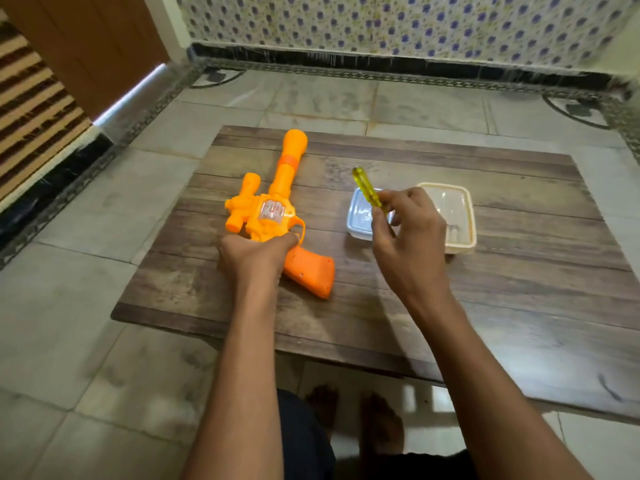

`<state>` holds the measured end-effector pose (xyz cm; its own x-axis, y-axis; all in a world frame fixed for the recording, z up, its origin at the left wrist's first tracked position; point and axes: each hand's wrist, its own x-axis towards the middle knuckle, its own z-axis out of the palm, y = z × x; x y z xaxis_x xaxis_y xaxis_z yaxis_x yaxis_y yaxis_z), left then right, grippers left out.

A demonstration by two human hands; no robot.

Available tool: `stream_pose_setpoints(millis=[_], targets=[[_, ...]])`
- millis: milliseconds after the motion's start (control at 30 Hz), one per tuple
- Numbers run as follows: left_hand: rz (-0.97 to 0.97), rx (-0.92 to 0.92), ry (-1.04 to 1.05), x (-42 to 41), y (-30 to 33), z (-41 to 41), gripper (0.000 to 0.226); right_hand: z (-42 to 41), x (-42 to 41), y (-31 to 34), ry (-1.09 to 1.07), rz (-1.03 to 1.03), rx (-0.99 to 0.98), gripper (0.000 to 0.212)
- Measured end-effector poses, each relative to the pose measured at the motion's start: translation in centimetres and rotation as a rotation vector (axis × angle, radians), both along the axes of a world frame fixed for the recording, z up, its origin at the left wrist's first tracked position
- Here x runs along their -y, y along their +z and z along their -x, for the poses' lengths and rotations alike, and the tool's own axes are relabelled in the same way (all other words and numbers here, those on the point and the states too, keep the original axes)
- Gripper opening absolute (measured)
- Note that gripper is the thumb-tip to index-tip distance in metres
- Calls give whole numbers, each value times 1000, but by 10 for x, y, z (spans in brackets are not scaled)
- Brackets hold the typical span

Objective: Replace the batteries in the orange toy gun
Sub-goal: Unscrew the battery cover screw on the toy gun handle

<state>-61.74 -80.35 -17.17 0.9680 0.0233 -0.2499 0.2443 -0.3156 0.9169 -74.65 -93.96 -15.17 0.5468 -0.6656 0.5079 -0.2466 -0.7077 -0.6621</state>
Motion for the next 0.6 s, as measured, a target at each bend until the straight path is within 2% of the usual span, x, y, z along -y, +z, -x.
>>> stream_pose_setpoints(millis=[67,300,367,433,600], targets=[[58,-34,3,3,-2,-1,34,-9,-10,-3,42,-37,-3,18],[210,-12,84,6,1,2,44,-27,-21,4,49,-387,60,13],[342,-23,119,8,1,2,54,-31,-21,5,86,-511,91,10],[483,-41,151,13,-1,3,54,-32,-21,6,129,-584,111,10],[763,-133,106,20,4,9,46,-27,-32,3,157,-581,234,7]])
